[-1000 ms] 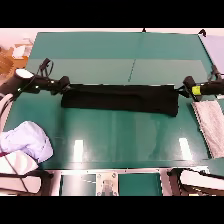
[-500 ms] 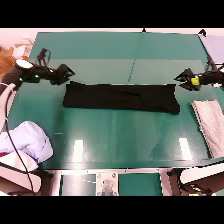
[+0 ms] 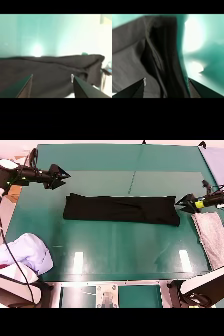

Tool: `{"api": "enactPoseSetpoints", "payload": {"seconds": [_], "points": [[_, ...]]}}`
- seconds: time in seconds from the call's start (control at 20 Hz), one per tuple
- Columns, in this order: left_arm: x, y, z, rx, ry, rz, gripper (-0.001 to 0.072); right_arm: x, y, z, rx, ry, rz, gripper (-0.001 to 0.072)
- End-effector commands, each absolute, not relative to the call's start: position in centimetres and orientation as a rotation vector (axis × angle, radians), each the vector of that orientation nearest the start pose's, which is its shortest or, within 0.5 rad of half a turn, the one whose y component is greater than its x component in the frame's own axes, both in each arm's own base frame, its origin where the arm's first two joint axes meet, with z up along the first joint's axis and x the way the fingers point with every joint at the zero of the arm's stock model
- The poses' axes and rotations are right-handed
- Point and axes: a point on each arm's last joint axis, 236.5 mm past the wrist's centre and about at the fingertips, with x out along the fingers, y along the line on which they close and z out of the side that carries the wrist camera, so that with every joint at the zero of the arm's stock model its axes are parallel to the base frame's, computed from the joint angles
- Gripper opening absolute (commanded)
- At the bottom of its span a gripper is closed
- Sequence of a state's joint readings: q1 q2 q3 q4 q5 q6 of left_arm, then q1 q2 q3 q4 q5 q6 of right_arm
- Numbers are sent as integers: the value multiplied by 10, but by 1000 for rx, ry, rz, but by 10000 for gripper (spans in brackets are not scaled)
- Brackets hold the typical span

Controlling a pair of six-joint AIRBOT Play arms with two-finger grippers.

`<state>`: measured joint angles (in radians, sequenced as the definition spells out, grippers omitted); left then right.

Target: Fold the shirts.

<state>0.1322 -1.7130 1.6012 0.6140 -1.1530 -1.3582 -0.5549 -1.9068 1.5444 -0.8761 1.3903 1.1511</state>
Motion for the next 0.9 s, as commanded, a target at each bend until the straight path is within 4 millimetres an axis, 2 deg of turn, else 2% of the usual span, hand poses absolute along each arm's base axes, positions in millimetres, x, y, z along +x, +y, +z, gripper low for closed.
{"api": "enactPoseSetpoints", "payload": {"seconds": [0.0, 0.1, 0.15, 0.2, 0.25, 0.3, 0.35, 0.55, 0.7, 0.85], "points": [[516, -135, 70, -729, 1052, -573, 573, 438, -75, -115, 805, 1382, 380, 613], [511, -161, 70, -691, 1057, -618, 572, 442, -67, -122, 822, 1383, 399, 593], [507, -175, 70, -673, 1063, -643, 571, 446, -65, -121, 820, 1375, 406, 350], [505, -190, 70, -644, 1055, -668, 472, 450, -65, -118, 804, 1366, 414, 100], [504, -207, 71, -618, 1042, -689, 267, 453, -65, -113, 788, 1359, 427, 17], [503, -222, 72, -589, 1024, -711, 99, 455, -65, -104, 777, 1356, 444, 16], [503, -237, 72, -565, 1006, -723, 22, 458, -65, -91, 767, 1354, 460, 16], [500, -304, 59, -451, 934, -737, 22, 472, -67, -7, 674, 1292, 498, 15], [487, -373, 18, -428, 939, -763, 22, 468, -44, 68, 564, 1250, 546, 16], [478, -437, -24, -467, 949, -782, 22, 462, -12, 131, 441, 1167, 583, 16]]}}
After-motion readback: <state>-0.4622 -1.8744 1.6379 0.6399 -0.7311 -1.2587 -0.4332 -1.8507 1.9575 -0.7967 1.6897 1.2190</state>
